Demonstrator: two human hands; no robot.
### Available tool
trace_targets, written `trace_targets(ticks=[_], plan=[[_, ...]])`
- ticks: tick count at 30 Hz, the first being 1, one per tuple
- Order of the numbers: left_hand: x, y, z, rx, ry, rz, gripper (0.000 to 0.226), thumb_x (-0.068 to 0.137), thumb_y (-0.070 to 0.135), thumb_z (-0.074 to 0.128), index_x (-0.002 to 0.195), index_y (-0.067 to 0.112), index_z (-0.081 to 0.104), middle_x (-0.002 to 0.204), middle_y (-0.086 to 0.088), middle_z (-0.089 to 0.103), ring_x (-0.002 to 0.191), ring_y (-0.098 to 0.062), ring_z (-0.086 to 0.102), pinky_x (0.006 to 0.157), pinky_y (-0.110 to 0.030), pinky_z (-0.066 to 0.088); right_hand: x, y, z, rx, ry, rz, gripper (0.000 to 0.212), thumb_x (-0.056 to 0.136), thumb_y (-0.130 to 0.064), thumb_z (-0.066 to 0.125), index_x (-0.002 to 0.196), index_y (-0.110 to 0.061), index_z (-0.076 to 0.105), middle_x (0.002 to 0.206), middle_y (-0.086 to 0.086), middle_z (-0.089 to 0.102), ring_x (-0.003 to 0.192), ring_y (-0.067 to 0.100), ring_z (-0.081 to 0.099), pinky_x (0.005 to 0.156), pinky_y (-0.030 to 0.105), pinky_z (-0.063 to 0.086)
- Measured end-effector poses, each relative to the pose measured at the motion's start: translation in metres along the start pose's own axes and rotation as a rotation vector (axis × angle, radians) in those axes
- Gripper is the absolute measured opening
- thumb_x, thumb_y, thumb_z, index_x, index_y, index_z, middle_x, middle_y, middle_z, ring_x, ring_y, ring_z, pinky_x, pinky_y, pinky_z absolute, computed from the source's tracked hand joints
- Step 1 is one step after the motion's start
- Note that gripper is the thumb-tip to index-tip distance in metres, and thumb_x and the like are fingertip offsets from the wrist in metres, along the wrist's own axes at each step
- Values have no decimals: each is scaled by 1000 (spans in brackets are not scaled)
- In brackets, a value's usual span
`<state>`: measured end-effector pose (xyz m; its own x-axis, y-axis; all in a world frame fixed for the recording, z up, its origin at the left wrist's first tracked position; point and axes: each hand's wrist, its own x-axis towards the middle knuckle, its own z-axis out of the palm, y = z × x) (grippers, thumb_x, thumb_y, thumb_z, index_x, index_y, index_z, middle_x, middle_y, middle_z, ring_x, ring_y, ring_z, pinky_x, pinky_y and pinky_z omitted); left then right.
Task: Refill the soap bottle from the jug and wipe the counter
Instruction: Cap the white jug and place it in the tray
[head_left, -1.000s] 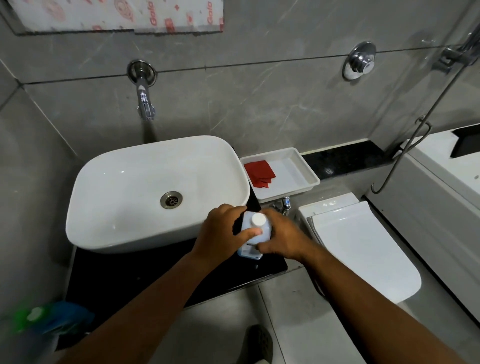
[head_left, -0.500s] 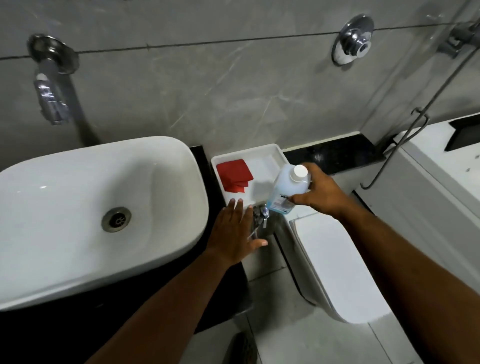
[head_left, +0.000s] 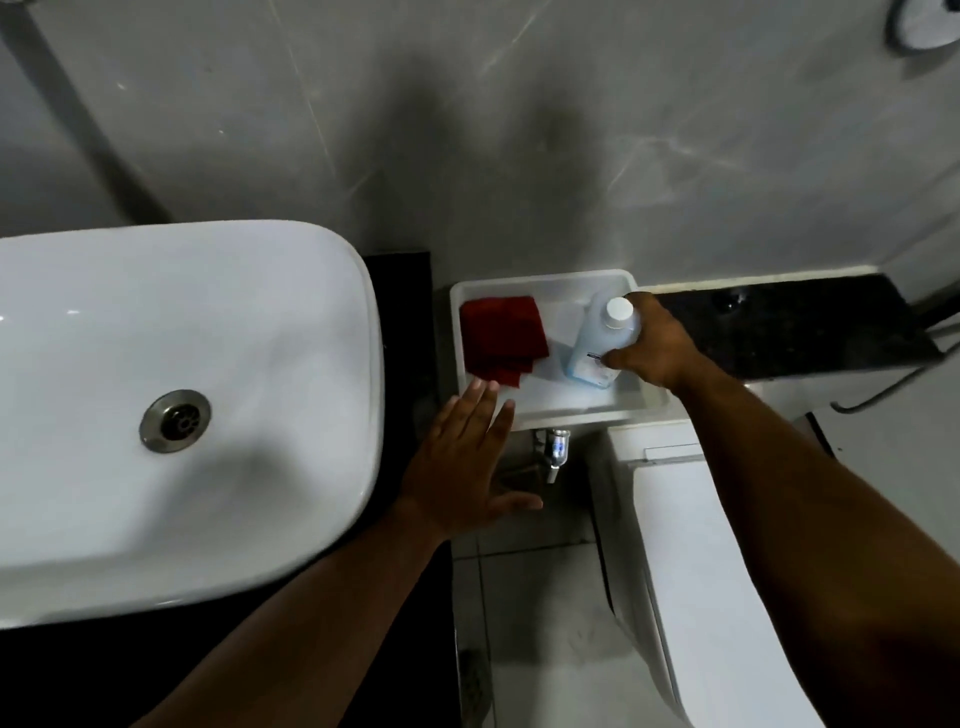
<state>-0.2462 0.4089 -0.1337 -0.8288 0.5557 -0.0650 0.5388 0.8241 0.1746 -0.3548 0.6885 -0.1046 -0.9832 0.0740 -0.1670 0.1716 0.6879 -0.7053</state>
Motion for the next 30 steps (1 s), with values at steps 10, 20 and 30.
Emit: trace_targets(ticks=[10, 20, 30], plan=[[4, 0, -3, 27, -64, -61, 109, 74, 87, 21, 150, 12, 2, 159, -13, 3, 147, -28, -8, 119, -45, -3, 9, -12, 33, 277, 249, 178, 105, 55, -62, 81, 138, -21, 32, 133, 2, 53, 120, 22, 52, 99, 36, 45], [3, -1, -2, -25, 9, -121, 101, 78, 82, 26, 149, 11, 14, 158, -14, 9, 146, -32, 1, 118, -52, 6, 61, -10, 26, 262, 299, 129, 85, 71, -23, 82, 138, -11, 32, 129, 12, 52, 115, 29, 52, 97, 43, 48], [3, -2, 4, -36, 62, -104, 98, 78, 81, 33, 147, 11, 24, 157, -15, 17, 146, -33, 11, 117, -52, 16, 106, -1, 16, 157, 318, 156, 77, 70, -29, 82, 131, -11, 38, 126, 13, 53, 114, 31, 52, 99, 44, 47]])
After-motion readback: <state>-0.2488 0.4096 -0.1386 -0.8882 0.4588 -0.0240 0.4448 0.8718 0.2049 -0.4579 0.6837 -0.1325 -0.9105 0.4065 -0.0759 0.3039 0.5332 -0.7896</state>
